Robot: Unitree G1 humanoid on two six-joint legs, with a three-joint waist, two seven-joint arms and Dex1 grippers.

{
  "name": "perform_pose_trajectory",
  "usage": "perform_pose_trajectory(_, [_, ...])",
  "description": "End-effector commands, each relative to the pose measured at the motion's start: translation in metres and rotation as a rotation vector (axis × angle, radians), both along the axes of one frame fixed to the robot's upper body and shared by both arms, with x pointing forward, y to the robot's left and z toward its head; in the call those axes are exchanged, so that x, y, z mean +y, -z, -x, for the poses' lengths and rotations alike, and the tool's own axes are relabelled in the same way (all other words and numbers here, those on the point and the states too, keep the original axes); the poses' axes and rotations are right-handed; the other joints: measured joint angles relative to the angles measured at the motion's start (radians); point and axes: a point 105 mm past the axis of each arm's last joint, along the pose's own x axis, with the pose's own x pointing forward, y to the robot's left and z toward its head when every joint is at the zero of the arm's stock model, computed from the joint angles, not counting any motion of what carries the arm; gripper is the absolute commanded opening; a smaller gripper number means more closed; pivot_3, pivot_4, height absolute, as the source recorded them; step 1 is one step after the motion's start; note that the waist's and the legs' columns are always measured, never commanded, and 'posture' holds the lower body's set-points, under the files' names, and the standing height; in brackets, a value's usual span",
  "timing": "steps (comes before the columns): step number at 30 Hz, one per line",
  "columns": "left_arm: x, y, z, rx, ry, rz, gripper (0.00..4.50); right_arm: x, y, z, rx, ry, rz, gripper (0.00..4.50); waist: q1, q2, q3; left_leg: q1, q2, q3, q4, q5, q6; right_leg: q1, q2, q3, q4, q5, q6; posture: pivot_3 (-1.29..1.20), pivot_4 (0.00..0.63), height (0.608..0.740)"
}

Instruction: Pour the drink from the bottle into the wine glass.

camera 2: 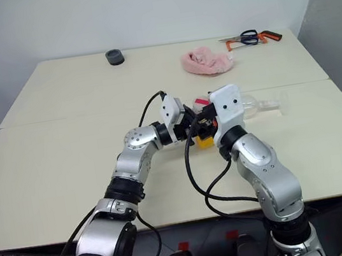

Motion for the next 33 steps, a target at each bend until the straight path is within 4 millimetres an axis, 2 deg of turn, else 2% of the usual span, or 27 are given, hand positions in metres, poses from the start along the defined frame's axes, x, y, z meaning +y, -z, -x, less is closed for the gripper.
perform_pose_trajectory(1, [-0.003, -0.016, 0.005, -0.062, 0.023, 0.022, 1.76, 0.003, -0.01, 0.003, -0.047, -0.018, -0.007, 2.48, 0.0, 0.0, 0.0, 0.0, 0.0, 0.0, 0.0, 0.0, 0.0, 0.0, 0.0, 0.0, 0.0, 0.0, 0.0, 0.0, 0.15, 0.74])
perform_pose_trajectory(3, [-0.003, -0.016, 0.005, -0.061, 0.025, 0.022, 1.76, 0.003, -0.01, 0.004, -0.052, -0.022, -0.003, 1.82, 0.0, 0.0, 0.0, 0.0, 0.0, 0.0, 0.0, 0.0, 0.0, 0.0, 0.0, 0.0, 0.0, 0.0, 0.0, 0.0, 0.15, 0.74])
perform_pose_trajectory(7, [-0.002, -0.015, 0.006, -0.057, 0.03, 0.02, 1.76, 0.006, -0.012, 0.005, -0.078, -0.049, -0.001, 1.83, 0.0, 0.0, 0.0, 0.0, 0.0, 0.0, 0.0, 0.0, 0.0, 0.0, 0.0, 0.0, 0.001, 0.0, 0.0, 0.0, 0.15, 0.74])
perform_pose_trajectory(10, [-0.001, -0.015, 0.008, -0.046, 0.059, 0.012, 1.76, 0.013, -0.016, 0.009, -0.131, -0.158, 0.033, 1.83, 0.0, 0.0, 0.0, 0.0, 0.0, 0.0, 0.0, 0.0, 0.0, 0.0, 0.0, 0.0, 0.001, 0.0, 0.0, 0.0, 0.15, 0.74])
perform_pose_trajectory(13, [0.003, -0.019, 0.01, -0.035, 0.103, 0.001, 1.76, 0.025, -0.02, 0.019, -0.175, -0.387, 0.066, 1.83, -0.001, 0.0, 0.0, 0.0, 0.0, 0.001, 0.0, 0.0, 0.0, 0.0, 0.0, 0.0, 0.001, 0.0, 0.0, 0.0, 0.15, 0.74])
perform_pose_trajectory(15, [0.007, -0.027, 0.014, -0.036, 0.173, -0.015, 1.76, 0.03, -0.02, 0.025, -0.17, -0.62, 0.175, 1.83, -0.003, 0.0, 0.0, 0.0, 0.0, 0.001, 0.001, 0.0, 0.0, 0.0, 0.0, 0.0, 0.001, 0.0, 0.0, 0.0, 0.15, 0.74])
perform_pose_trajectory(18, [0.009, -0.036, 0.017, -0.061, 0.246, -0.045, 1.76, 0.028, -0.01, 0.031, -0.082, -0.857, 0.311, 1.83, -0.002, 0.0, 0.0, 0.0, 0.0, 0.001, 0.002, 0.0, 0.0, 0.0, 0.0, 0.0, 0.001, 0.0, 0.0, 0.0, 0.15, 0.74])
perform_pose_trajectory(20, [0.008, -0.039, 0.019, -0.074, 0.283, -0.066, 1.76, 0.023, -0.004, 0.03, -0.025, -0.951, 0.364, 1.83, -0.001, 0.0, 0.0, 0.0, 0.0, 0.0, 0.001, 0.0, 0.0, 0.001, 0.0, -0.001, 0.0, 0.0, 0.0, 0.0, 0.15, 0.74])
perform_pose_trajectory(25, [0.006, -0.036, 0.018, -0.079, 0.302, -0.09, 1.76, 0.005, 0.003, 0.017, 0.119, -1.004, 0.363, 1.83, -0.001, 0.0, 0.0, 0.0, 0.0, 0.0, 0.001, 0.0, 0.0, 0.002, 0.0, -0.001, -0.002, 0.0, 0.0, 0.0, 0.15, 0.74])
perform_pose_trajectory(27, [0.006, -0.033, 0.016, -0.07, 0.272, -0.078, 1.76, -0.003, -0.006, 0.004, 0.089, -0.889, 0.309, 1.83, -0.001, 0.0, 0.001, 0.0, 0.0, 0.0, 0.001, 0.0, 0.0, 0.002, 0.0, -0.001, -0.002, 0.0, 0.0, 0.0, 0.15, 0.74])
perform_pose_trajectory(29, [0.006, -0.031, 0.013, -0.06, 0.237, -0.056, 1.76, -0.011, -0.015, 0.004, 0.046, -0.823, 0.275, 2.58, 0.0, 0.0, 0.001, 0.0, 0.0, 0.0, 0.001, 0.0, 0.0, 0.002, 0.0, -0.001, -0.002, 0.0, 0.0, 0.0, 0.15, 0.74])
perform_pose_trajectory(33, [0.006, -0.03, 0.006, -0.069, 0.151, -0.027, 1.75, -0.026, -0.026, 0.016, -0.013, -0.684, 0.195, 3.92, 0.002, 0.0, 0.001, -0.001, 0.0, -0.001, 0.002, 0.0, 0.0, 0.002, -0.001, -0.001, -0.002, 0.0, 0.0, 0.0, 0.15, 0.74])
